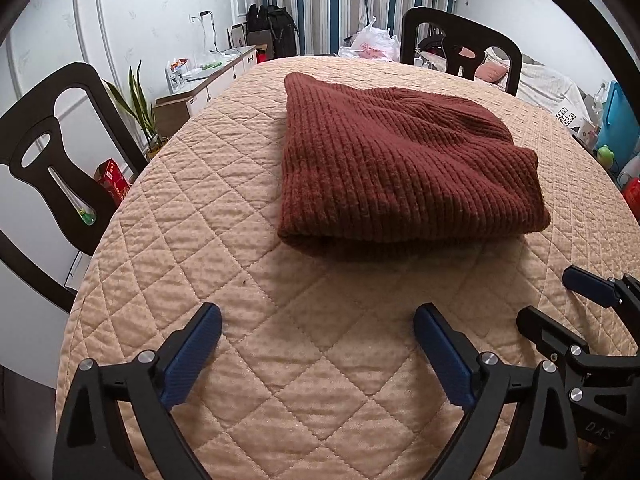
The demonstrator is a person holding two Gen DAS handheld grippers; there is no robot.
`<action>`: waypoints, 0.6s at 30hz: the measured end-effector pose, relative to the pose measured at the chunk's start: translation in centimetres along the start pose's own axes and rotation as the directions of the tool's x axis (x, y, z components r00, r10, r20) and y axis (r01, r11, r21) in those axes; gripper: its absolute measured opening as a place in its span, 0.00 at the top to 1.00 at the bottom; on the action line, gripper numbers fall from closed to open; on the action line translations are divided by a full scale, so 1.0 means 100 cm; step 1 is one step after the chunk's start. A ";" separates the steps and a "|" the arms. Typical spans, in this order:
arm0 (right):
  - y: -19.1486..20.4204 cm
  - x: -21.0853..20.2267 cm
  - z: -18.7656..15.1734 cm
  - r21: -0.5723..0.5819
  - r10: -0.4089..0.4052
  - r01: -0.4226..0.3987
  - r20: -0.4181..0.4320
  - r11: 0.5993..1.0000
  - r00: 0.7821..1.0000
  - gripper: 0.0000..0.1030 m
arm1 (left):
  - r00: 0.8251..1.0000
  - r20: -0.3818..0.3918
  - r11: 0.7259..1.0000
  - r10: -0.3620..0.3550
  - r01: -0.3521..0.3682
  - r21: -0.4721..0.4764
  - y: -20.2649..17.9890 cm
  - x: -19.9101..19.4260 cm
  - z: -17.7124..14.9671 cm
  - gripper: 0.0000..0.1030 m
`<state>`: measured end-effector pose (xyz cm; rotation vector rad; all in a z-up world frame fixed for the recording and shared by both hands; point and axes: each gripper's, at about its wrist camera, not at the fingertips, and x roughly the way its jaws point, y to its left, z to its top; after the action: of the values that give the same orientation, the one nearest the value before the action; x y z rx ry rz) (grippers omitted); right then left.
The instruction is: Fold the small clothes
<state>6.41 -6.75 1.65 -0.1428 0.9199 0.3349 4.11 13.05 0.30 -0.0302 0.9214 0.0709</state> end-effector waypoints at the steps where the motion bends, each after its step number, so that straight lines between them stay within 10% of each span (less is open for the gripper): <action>1: 0.000 0.000 0.000 0.000 -0.001 0.001 0.001 1.000 1.000 0.30 | 1.000 0.000 1.000 0.000 0.000 0.000 0.000 0.000 0.000 0.04; 18: 0.000 -0.001 0.000 0.002 0.001 -0.001 0.001 1.000 1.000 0.30 | 1.000 0.000 1.000 0.000 0.000 0.000 0.000 0.001 0.000 0.02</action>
<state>6.37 -6.77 1.70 -0.1402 0.9189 0.3349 4.14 13.06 0.25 -0.0300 0.9218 0.0706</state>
